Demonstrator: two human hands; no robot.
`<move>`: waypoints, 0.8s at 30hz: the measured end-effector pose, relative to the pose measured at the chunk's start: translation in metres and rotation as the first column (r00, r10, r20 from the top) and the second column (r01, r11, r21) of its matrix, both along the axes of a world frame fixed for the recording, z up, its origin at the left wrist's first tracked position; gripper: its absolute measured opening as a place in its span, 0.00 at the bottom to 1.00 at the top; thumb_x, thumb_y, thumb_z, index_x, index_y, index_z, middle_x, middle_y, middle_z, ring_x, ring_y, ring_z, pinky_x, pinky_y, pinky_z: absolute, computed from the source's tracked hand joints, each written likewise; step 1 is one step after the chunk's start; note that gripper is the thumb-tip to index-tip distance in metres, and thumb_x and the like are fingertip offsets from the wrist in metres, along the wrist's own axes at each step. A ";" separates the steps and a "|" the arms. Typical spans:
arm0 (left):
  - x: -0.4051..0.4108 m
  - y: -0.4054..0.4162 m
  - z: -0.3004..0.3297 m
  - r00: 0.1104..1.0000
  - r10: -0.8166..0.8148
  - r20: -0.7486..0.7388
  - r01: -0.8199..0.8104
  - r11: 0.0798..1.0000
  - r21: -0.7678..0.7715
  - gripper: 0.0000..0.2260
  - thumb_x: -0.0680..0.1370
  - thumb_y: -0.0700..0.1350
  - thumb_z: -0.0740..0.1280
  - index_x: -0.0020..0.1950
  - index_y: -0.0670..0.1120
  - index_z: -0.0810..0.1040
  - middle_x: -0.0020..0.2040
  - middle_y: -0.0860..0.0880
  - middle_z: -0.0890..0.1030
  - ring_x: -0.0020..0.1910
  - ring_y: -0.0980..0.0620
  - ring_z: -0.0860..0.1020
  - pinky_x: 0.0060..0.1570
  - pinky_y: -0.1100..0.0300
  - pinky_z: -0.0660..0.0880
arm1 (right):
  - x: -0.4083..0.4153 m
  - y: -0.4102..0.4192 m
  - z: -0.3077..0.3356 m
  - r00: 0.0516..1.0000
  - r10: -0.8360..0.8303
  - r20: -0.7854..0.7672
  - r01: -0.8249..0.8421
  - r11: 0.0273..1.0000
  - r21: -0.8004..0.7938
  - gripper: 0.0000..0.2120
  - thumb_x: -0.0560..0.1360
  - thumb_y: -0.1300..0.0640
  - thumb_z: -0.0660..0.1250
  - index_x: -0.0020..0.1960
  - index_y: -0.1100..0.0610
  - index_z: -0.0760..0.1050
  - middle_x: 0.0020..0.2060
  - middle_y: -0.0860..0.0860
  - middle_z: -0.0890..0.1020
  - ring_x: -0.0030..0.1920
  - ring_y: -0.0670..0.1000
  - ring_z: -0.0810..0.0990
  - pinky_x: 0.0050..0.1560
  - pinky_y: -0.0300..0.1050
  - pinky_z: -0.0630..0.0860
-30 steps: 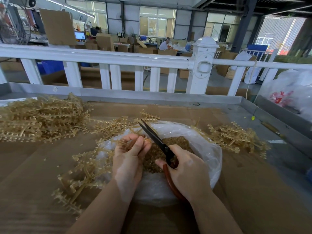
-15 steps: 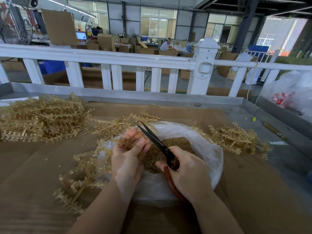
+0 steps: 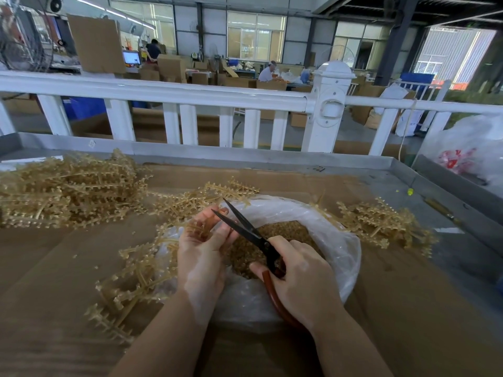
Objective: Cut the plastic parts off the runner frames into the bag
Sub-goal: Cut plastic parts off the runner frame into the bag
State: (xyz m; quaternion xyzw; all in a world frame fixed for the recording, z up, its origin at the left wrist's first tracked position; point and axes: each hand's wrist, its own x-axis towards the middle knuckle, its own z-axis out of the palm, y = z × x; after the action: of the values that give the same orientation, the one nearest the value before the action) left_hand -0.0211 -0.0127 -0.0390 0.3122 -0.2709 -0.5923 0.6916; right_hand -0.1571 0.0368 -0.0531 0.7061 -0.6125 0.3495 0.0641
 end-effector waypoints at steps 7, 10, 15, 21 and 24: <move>-0.001 0.000 0.001 0.999 -0.010 0.034 0.009 1.000 0.011 0.14 0.75 0.28 0.62 0.51 0.45 0.79 0.42 0.46 0.83 0.39 0.53 0.83 0.39 0.64 0.80 | 0.000 0.000 -0.001 1.000 0.017 -0.007 -0.017 1.000 0.000 0.21 0.72 0.35 0.59 0.54 0.48 0.76 0.39 0.44 0.79 0.42 0.47 0.77 0.42 0.39 0.74; -0.002 0.003 0.002 0.997 -0.015 0.070 0.017 0.999 -0.028 0.14 0.75 0.27 0.62 0.49 0.45 0.79 0.39 0.48 0.84 0.37 0.54 0.83 0.37 0.65 0.80 | 0.000 0.000 -0.002 1.000 0.008 -0.003 -0.008 1.000 -0.017 0.19 0.72 0.36 0.60 0.52 0.49 0.76 0.38 0.44 0.78 0.40 0.47 0.77 0.41 0.39 0.75; -0.002 0.002 0.000 0.994 -0.022 0.110 0.031 0.996 -0.081 0.15 0.75 0.26 0.62 0.48 0.45 0.78 0.37 0.52 0.84 0.37 0.56 0.83 0.35 0.67 0.78 | 0.001 -0.001 -0.001 1.000 0.017 0.014 -0.017 1.000 -0.021 0.19 0.72 0.36 0.61 0.52 0.50 0.76 0.37 0.44 0.79 0.40 0.46 0.77 0.41 0.38 0.75; -0.001 0.001 -0.005 0.992 -0.048 0.113 0.060 0.992 -0.106 0.13 0.74 0.27 0.63 0.48 0.44 0.79 0.41 0.47 0.84 0.40 0.52 0.84 0.37 0.65 0.79 | 0.000 0.000 0.000 0.998 0.045 0.054 -0.045 0.999 -0.004 0.21 0.71 0.35 0.58 0.50 0.49 0.76 0.37 0.44 0.79 0.40 0.47 0.78 0.40 0.41 0.76; 0.002 -0.002 -0.009 0.993 -0.060 0.101 0.069 0.994 -0.086 0.12 0.74 0.27 0.64 0.53 0.40 0.75 0.47 0.42 0.82 0.43 0.49 0.84 0.39 0.63 0.79 | -0.001 -0.001 0.001 0.999 0.043 0.028 -0.043 0.999 0.003 0.18 0.72 0.36 0.59 0.48 0.49 0.75 0.34 0.44 0.77 0.36 0.45 0.76 0.37 0.35 0.71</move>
State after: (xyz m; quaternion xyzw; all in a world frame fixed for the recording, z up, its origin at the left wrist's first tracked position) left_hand -0.0190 -0.0145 -0.0477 0.3006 -0.3406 -0.5857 0.6713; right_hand -0.1577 0.0362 -0.0523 0.7143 -0.5986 0.3596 0.0464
